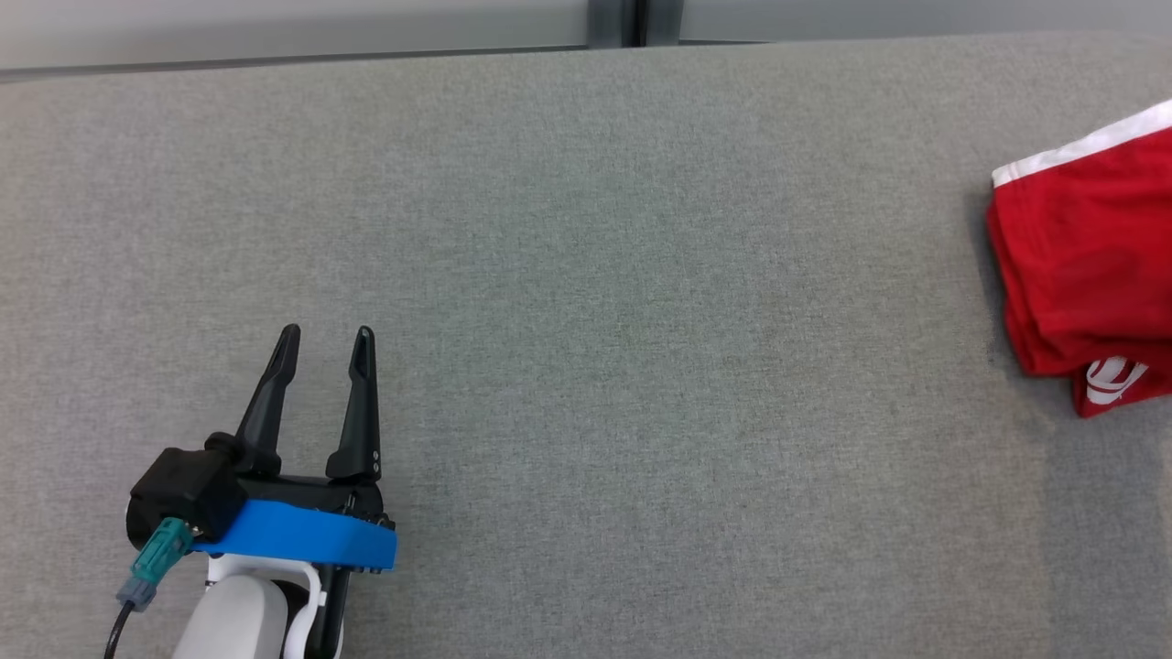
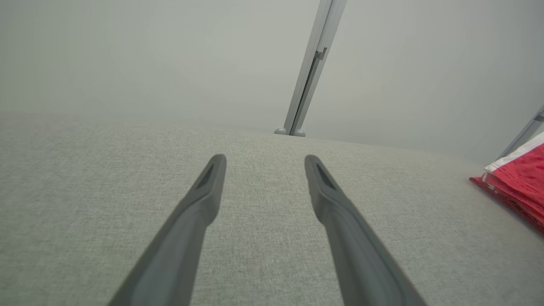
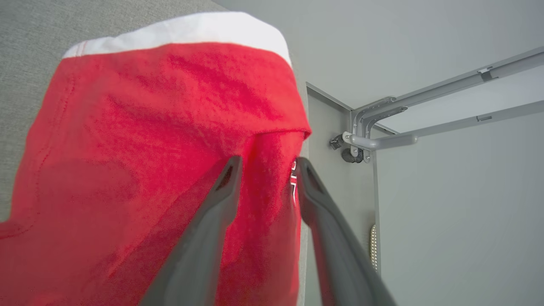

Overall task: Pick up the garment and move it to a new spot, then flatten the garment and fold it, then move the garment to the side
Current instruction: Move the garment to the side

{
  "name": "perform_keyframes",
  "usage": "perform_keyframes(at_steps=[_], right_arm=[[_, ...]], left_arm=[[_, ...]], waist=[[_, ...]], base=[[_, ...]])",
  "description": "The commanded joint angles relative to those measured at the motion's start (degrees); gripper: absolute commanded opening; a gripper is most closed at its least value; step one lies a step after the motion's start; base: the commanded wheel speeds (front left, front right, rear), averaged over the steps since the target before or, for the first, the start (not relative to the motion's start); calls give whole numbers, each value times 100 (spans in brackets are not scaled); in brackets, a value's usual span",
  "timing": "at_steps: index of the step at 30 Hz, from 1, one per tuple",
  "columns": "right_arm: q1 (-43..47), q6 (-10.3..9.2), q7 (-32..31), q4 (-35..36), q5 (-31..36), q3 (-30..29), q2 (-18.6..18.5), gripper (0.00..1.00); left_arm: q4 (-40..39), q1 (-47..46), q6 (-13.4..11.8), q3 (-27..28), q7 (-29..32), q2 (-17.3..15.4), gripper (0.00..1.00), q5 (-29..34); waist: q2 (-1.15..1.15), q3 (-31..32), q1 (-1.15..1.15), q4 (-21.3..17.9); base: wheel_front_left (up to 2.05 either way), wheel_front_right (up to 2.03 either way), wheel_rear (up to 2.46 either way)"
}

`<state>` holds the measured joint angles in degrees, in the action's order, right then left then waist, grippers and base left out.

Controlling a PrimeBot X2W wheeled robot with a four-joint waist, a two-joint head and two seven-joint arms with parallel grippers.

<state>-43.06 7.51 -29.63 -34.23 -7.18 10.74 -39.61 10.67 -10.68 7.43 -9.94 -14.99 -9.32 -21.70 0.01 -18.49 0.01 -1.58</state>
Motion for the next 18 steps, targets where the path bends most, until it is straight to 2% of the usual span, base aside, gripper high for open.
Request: perform_keyframes(at_steps=[1, 4, 8, 13, 18], right_arm=[[88, -3, 79, 40, 108, -79, 73, 100], [200, -3, 96, 22, 279, -215, 253, 100], [397, -3, 484, 218, 307, -163, 405, 100], [865, -1, 1357, 644, 80, -19, 780, 100], [1661, -2, 2293, 1357, -154, -295, 1463, 100]], left_arm=[[6, -14, 3, 35, -23, -12, 100, 5], [24, 33, 3, 77, -23, 13, 100, -2], [37, 124, 4, 112, -23, 65, 100, -16], [44, 315, 4, 170, -23, 151, 100, -17], [10, 488, 4, 161, -23, 85, 100, -68]], waist=[[-1, 51, -1, 15], [-1, 199, -1, 31], [-1, 468, -1, 45], [-1, 871, -1, 90], [-1, 1203, -1, 166]], base=[[0, 0, 0], [0, 0, 0], [0, 0, 0], [0, 0, 0], [0, 0, 0]])
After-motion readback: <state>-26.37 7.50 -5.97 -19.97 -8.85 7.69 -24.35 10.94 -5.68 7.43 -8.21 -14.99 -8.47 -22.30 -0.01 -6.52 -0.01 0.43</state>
